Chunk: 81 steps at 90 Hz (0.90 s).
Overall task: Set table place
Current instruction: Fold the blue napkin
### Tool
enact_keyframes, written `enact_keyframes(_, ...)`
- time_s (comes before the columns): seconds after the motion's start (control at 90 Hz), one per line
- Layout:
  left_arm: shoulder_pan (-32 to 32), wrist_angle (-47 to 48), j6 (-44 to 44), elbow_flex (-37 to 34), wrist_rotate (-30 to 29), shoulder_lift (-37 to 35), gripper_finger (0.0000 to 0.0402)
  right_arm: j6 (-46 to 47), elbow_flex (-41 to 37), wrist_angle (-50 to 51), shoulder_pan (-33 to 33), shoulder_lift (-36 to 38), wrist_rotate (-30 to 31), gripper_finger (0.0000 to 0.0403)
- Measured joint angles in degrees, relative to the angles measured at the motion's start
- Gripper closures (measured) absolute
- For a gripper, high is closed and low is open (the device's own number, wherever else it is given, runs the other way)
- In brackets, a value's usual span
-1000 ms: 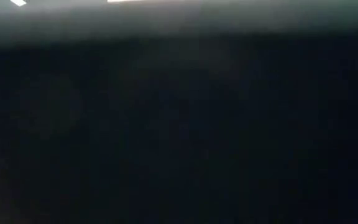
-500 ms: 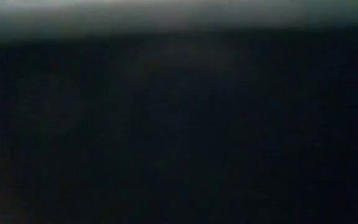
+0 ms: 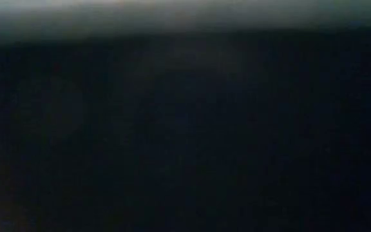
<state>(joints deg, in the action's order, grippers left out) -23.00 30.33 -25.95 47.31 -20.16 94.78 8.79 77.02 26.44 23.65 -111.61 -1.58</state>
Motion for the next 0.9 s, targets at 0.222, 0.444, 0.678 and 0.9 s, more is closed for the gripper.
enact_keyframes(0.222,-0.1,13.4,1.4,6.0,-11.0,-1.0,0.0292,-0.7,8.1,11.1,-4.0,0.2,0.1,0.0246)
enact_keyframes(0.444,-0.1,20.8,1.4,7.5,-15.0,-4.5,0.0292,0.7,9.0,12.8,-13.2,0.2,0.2,0.0246)
enact_keyframes(0.678,-1.0,21.2,2.5,3.9,-14.6,-6.7,0.0292,5.3,9.0,6.6,-24.5,0.2,4.5,0.0246)
enact_keyframes(0.9,-2.9,19.9,-1.7,-1.9,-11.1,-6.6,0.0292,7.5,8.6,1.0,-30.0,-1.2,4.7,0.0246)
